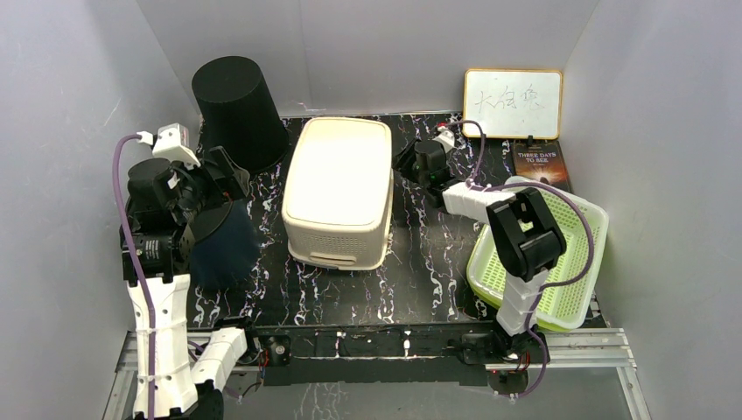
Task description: Turn the large container upside down
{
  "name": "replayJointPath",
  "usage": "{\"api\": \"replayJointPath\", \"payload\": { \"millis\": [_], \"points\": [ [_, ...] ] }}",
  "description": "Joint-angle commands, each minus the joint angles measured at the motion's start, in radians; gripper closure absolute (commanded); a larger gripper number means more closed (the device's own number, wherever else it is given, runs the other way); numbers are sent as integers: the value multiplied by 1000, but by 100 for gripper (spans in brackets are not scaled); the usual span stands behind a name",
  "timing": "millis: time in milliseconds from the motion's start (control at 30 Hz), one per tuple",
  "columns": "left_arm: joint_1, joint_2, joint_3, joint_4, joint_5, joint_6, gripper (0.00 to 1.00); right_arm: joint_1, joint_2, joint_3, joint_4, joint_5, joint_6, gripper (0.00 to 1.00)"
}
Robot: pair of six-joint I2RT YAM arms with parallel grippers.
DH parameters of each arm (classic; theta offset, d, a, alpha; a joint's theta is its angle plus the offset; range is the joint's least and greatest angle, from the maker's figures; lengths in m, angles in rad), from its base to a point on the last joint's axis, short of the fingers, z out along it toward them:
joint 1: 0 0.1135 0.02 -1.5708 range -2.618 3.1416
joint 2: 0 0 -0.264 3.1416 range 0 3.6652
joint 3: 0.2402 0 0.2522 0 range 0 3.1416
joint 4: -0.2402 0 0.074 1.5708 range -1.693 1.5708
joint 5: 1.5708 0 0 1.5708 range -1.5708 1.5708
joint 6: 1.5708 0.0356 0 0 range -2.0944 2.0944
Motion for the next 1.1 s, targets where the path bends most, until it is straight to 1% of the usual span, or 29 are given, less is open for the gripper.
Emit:
{"api": "replayJointPath", "payload": {
  "millis": [0,133,300,400,500,567,667,800,867,900,933,967,1033,1067],
  "points": [
    [-3,14,12,32,27,4,1,100,-83,7,-140,70,-174,58],
    [-3,22,8,49,33,1,2,173,-76,34,-152,23,-183,58],
    [-3,25,2,60,42,-8,2,248,39,180,-149,2,-187,58],
    [-3,25,0,59,48,-7,2,259,111,265,-147,-5,-171,58],
    [-2,15,-11,60,49,-4,2,258,153,307,-126,-7,-165,58],
    [-3,11,-22,63,51,-5,2,259,168,348,-164,-2,-186,57],
    [-3,13,-28,62,53,-3,2,259,142,369,-265,72,-243,55],
    [-3,12,-42,68,60,-3,2,260,19,297,-352,250,-348,53],
    [-3,17,-46,71,63,-1,2,260,-47,255,-389,323,-391,44],
    [-3,23,-44,71,66,0,2,259,-77,241,-419,361,-414,42],
    [-3,28,-41,71,69,1,2,258,-103,235,-463,400,-429,37],
    [-3,32,-40,75,76,1,2,258,-131,229,-509,446,-446,30],
    [-3,36,-41,87,85,1,2,257,-191,209,-593,536,-447,4],
    [-3,37,-43,98,92,1,2,253,-218,196,-629,565,-440,2]
  ]
}}
